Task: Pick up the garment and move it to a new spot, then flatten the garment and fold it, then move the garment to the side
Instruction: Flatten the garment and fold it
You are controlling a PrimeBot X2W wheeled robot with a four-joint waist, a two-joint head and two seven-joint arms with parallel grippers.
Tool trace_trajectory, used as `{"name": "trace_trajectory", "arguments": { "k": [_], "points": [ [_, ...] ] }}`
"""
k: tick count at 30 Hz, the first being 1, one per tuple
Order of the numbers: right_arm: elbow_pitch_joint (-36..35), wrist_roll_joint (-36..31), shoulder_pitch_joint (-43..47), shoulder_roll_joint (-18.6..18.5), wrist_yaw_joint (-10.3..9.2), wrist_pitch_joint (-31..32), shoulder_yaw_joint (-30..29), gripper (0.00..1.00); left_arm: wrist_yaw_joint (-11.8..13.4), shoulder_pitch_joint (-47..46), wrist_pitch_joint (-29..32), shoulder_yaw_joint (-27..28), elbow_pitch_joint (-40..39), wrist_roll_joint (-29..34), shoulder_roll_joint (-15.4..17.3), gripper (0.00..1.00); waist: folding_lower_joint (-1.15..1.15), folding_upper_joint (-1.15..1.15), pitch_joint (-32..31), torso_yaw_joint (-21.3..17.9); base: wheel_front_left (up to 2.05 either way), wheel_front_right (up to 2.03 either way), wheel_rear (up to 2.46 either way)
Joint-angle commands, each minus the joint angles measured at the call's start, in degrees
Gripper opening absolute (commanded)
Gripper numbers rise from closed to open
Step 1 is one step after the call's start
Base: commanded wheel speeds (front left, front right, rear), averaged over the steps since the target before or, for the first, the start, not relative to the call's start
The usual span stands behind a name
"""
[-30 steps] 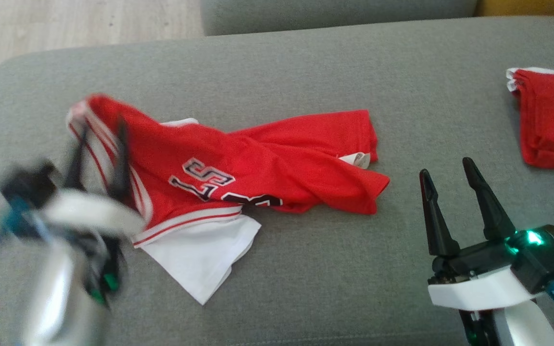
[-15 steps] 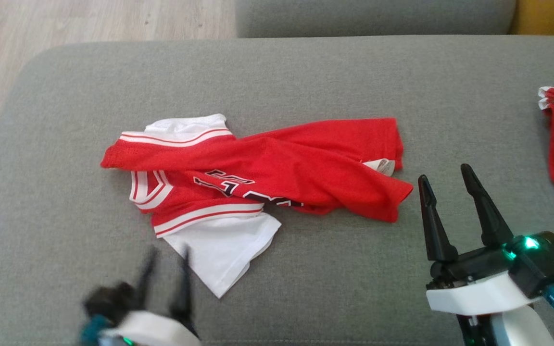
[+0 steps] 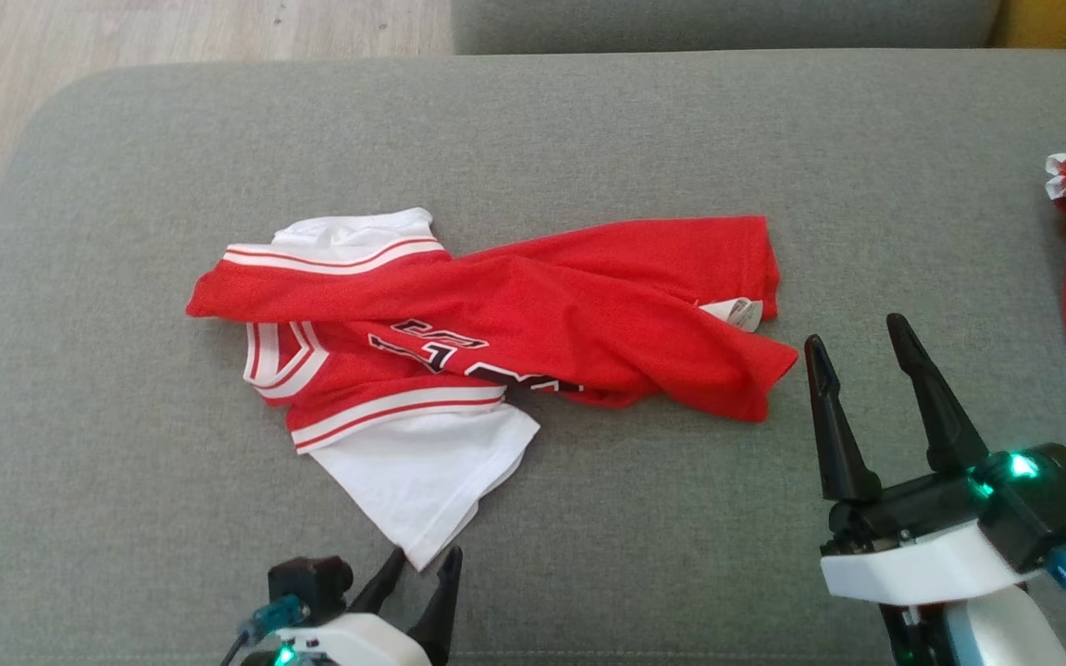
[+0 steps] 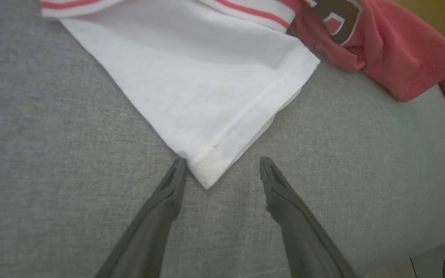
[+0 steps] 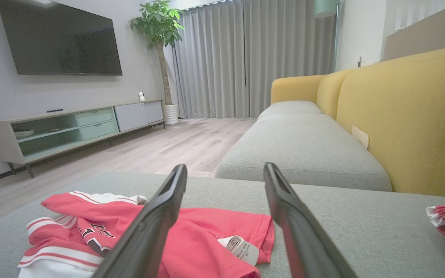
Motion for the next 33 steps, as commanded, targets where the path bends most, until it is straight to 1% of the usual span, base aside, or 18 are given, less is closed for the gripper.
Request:
{"name": "trace_trajectory", "arguments": {
  "k": [1,3,4,6,7,10,14,18,21,24,28,33],
  "points": [
    [-1.7,0.0,-2.1,-0.5,-0.05,-0.2,1.0,1.00,0.9,-1.7,0.5,1.1,-1.2,-0.2,-0.3,1.00,0.00,0.00,-0.1,-0.2,0.00,0.00,0.00],
    [-1.7,0.0,-2.0,-0.5,-0.05,-0.2,1.1,1.00,1.9,-2.0,0.5,1.2,-1.3,0.1,-0.3,1.00,0.00,0.00,-0.1,-0.4,0.00,0.00,0.00],
    [-1.7,0.0,-2.0,-0.5,-0.05,-0.2,1.1,1.00,2.1,-2.1,0.6,1.2,-1.2,0.2,-0.3,0.94,0.00,0.00,-0.1,-0.4,0.00,0.00,0.00],
    [-1.7,0.1,-2.0,-0.4,-0.05,-0.2,1.1,1.00,2.9,-2.4,0.7,1.1,-1.0,0.8,-0.1,0.19,0.00,0.00,-0.1,-0.5,0.00,0.00,0.00],
    [-1.7,0.1,-2.0,-0.4,-0.05,-0.2,1.1,1.00,3.1,-2.5,1.0,0.9,-0.9,1.1,0.2,0.00,0.00,0.00,-0.2,-0.5,0.00,0.00,0.00],
    [-1.7,0.1,-2.0,-0.3,-0.05,-0.2,1.0,1.00,3.8,-2.6,1.1,0.8,-1.1,1.8,0.8,0.00,0.00,0.00,-0.3,-0.5,0.00,0.00,0.00],
    [-1.5,0.0,-1.6,-0.2,-0.05,-0.2,0.6,1.00,4.5,-2.1,-0.2,1.7,-3.1,1.9,2.0,0.00,0.00,0.00,-1.0,0.2,0.00,0.00,0.00],
    [-0.9,0.1,-1.2,0.0,-0.05,-0.2,0.6,1.00,5.2,-1.2,-1.9,3.2,-5.7,1.8,3.1,0.00,0.00,0.00,-1.8,0.8,0.00,0.00,0.00],
    [0.3,0.1,-0.7,0.3,-0.05,-0.2,0.2,1.00,6.3,-0.3,-3.9,5.5,-9.2,1.6,4.6,0.00,0.00,0.00,-2.9,1.3,0.00,0.00,0.00],
    [4.3,-0.4,0.1,0.6,-0.05,-0.2,0.0,1.00,7.4,0.6,-5.8,8.3,-12.5,0.9,6.0,0.00,0.00,0.00,-4.0,1.9,0.00,0.00,0.00],
    [10.3,-0.2,0.3,0.5,-0.05,-0.2,1.1,1.00,9.3,1.6,-7.3,12.4,-15.7,0.3,8.2,0.00,0.00,0.00,-4.8,2.5,0.00,0.00,0.00],
    [16.1,0.6,-0.6,-0.6,-0.05,-0.2,2.8,1.00,10.3,1.8,-8.7,16.8,-17.5,-0.9,10.5,0.00,0.00,0.00,-4.3,3.1,0.00,0.00,0.00]
  ]
}}
